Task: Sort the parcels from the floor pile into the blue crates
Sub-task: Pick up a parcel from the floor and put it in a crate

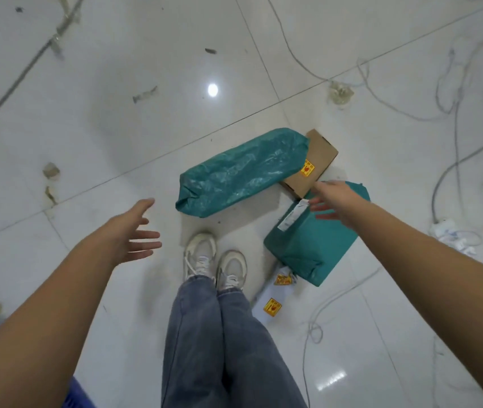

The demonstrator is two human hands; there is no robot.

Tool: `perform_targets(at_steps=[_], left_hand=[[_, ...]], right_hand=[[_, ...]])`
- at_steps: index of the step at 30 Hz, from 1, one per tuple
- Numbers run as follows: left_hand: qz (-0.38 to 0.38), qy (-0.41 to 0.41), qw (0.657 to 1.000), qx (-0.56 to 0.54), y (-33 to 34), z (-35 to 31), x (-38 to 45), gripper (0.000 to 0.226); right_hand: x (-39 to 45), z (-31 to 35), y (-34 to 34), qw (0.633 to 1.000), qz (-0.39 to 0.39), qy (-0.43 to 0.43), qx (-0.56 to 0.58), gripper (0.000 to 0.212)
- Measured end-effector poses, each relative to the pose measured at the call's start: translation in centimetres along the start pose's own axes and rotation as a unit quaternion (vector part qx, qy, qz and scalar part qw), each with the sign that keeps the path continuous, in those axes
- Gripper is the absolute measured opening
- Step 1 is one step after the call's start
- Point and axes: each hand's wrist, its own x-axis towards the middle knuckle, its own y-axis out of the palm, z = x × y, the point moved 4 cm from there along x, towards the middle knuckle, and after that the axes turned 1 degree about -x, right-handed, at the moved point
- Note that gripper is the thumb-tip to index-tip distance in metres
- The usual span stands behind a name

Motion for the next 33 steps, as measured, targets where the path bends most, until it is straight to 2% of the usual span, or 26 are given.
perform_targets(at_steps=[2, 5, 7, 8, 10, 12, 13, 16, 18, 20, 22, 25, 27, 29, 31, 33], left_hand=[[0.026, -0.023, 0.999, -0.032, 0.5, -2.3, 1.8, 0.068], [0.097, -0.003, 0.994, -0.057, 1.9, -5.5, 4.8, 0.087], [0.161, -0.012, 0.983, -0.089, 3.3, -6.8, 6.7, 0.102], [0.161, -0.027, 0.981, -0.101, 3.9, -7.2, 7.8, 0.105], [0.104, -0.049, 0.986, -0.122, 4.5, -7.2, 10.3, 0.1], [0.045, -0.026, 0.991, -0.119, 5.1, -7.2, 12.7, 0.089], [0.036, -0.009, 0.994, -0.107, 5.6, -7.2, 13.5, 0.083], [0.109, 0.003, 0.987, -0.12, 8.1, -6.5, 14.5, 0.063], [0.138, 0.04, 0.978, -0.149, 9.4, -5.9, 14.4, 0.058], [0.11, 0.097, 0.979, -0.141, 9.7, -5.2, 14.3, 0.067], [0.089, 0.154, 0.978, -0.111, 9.5, -4.6, 14.0, 0.066], [0.076, 0.221, 0.969, -0.082, 9.0, -3.6, 13.4, 0.063], [0.045, 0.244, 0.968, -0.023, 8.8, -3.1, 13.2, 0.074], [0.008, 0.253, 0.966, 0.048, 8.2, -2.5, 13.2, 0.088], [-0.024, 0.261, 0.96, 0.095, 7.4, -2.3, 13.3, 0.096], [-0.047, 0.286, 0.945, 0.154, 7.0, -2.4, 13.0, 0.1]], right_hand=[[2.0, 2.5, 0.2, 0.999, -0.016, 0.016, 0.024, 0.023], [5.3, 6.0, 0.4, 0.998, -0.051, 0.007, 0.046, 0.034], [7.7, 7.9, 0.9, 0.993, -0.022, 0.035, 0.106, 0.042], [9.0, 8.5, 1.1, 0.99, -0.011, 0.049, 0.131, 0.051], [11.8, 9.1, 1.2, 0.997, -0.043, 0.035, 0.062, 0.071], [14.7, 9.7, 1.2, 0.991, -0.11, -0.025, -0.076, 0.083], [15.4, 9.9, 1.5, 0.984, -0.118, -0.051, -0.12, 0.087], [16.5, 9.6, 3.2, 0.993, -0.06, -0.017, -0.096, 0.104], [17.0, 9.0, 3.8, 0.99, -0.069, -0.013, -0.119, 0.12], [17.1, 8.6, 4.2, 0.979, -0.094, -0.058, -0.174, 0.121], [16.8, 8.0, 4.7, 0.977, -0.091, -0.094, -0.171, 0.11], [16.5, 7.4, 4.6, 0.977, -0.006, -0.151, -0.154, 0.105], [15.3, 7.3, 4.9, 0.95, 0.062, -0.215, -0.217, 0.12], [14.2, 6.5, 5.9, 0.888, 0.094, -0.273, -0.357, 0.137], [13.1, 5.7, 7.0, 0.83, 0.065, -0.3, -0.466, 0.143], [12.7, 5.0, 8.0, 0.797, 0.021, -0.288, -0.53, 0.145]])
